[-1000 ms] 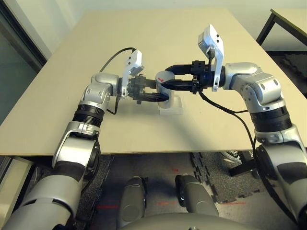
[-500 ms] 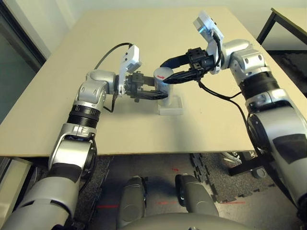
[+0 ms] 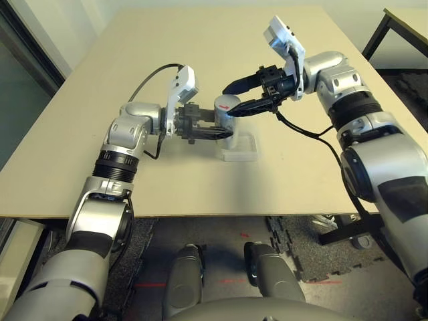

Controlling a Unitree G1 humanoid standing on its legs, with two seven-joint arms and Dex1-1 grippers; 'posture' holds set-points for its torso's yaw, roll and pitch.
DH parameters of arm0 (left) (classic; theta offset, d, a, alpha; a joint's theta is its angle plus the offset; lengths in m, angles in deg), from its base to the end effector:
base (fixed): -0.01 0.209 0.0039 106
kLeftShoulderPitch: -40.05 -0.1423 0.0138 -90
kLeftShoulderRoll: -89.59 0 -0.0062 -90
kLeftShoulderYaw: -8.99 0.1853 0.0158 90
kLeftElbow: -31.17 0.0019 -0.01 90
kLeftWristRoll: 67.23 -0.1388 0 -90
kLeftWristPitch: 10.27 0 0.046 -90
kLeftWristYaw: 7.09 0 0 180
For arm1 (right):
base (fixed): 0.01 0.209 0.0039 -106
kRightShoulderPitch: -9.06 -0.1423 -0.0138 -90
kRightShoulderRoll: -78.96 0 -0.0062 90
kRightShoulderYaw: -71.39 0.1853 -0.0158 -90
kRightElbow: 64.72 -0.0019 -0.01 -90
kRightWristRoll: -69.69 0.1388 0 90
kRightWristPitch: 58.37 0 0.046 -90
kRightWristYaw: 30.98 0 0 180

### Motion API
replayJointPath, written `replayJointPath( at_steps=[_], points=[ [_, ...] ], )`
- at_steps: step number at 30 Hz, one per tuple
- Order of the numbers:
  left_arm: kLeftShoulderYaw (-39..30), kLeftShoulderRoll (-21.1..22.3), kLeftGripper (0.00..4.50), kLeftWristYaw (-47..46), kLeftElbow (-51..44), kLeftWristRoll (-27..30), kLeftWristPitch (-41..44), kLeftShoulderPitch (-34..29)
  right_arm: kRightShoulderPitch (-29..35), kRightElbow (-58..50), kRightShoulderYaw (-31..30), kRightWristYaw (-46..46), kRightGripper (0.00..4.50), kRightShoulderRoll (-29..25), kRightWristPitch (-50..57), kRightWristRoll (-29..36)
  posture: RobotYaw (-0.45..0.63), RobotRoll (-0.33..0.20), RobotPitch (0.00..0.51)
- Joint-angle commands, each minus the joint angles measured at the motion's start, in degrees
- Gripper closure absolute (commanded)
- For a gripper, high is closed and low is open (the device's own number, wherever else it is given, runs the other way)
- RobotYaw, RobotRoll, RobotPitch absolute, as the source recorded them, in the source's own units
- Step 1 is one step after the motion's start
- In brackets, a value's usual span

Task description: Pour the medicine from the bottle into the box.

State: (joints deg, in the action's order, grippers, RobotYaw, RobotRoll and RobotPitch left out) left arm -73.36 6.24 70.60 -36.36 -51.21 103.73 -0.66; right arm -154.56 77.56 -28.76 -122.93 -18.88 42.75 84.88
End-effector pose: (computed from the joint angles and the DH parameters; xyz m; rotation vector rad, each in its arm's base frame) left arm 0.3382 0.1662 0.1911 0.1819 0.1278 -1.4760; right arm 0.3758 -0.1660 0.2641 -0.3173 0.0644 1.6262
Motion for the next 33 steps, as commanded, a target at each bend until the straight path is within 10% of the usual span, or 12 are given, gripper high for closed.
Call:
replayJointPath(
  at_steps=[1, 14, 33],
  points=[
    [2.22, -0.31, 2.1, 4.0, -1.75, 1.22, -1.85, -0.51, 7.74, -21.78, 4.59, 4.38, 0.0, -4.84, 15.66, 5.77, -0.11, 0.0, 0.127],
    [0.99, -0.76, 2.1, 1.71, 8.41, -0.69, -7.99, 2.02, 25.24, -61.08, 14.53, 35.55, 0.0, -2.91, 38.53, 16.9, -0.16, 0.0, 0.121],
    [1.24, -1.53, 2.1, 1.88, 17.28, -2.4, -13.91, 5.2, 24.77, -52.83, 0.41, 41.44, 0.0, 0.73, 26.17, 6.02, -0.17, 0.0, 0.114]
  ],
)
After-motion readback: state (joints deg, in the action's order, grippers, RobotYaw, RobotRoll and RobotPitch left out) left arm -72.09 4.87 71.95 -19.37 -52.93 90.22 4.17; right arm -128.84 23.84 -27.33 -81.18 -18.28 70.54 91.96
